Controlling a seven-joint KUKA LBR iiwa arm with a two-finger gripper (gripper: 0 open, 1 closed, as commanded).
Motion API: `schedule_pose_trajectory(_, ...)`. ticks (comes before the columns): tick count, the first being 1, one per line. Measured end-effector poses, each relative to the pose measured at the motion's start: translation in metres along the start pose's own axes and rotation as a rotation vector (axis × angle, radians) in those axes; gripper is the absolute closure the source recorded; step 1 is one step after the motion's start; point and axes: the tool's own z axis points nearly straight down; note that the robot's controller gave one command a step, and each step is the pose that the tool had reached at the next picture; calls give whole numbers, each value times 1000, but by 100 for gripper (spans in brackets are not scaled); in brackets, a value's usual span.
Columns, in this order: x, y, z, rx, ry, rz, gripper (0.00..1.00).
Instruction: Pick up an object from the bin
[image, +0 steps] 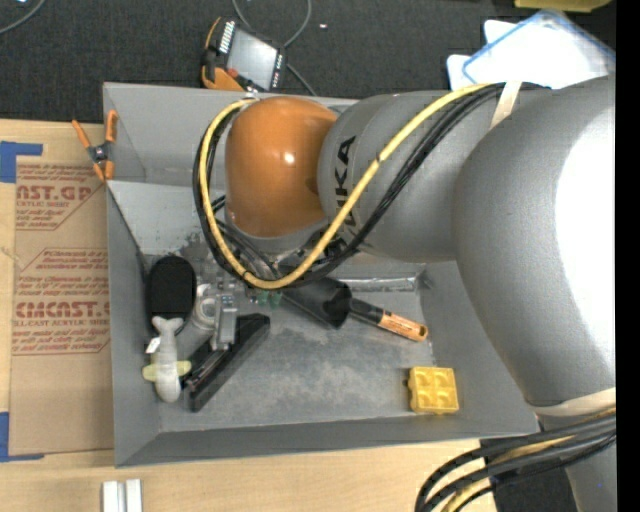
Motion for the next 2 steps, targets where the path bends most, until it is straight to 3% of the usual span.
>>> schedule_pose_trajectory(1,-2,-1,-5,-1,-7,3,0)
schedule_pose_trajectory(2,49,-33,98,0,0,-495,0)
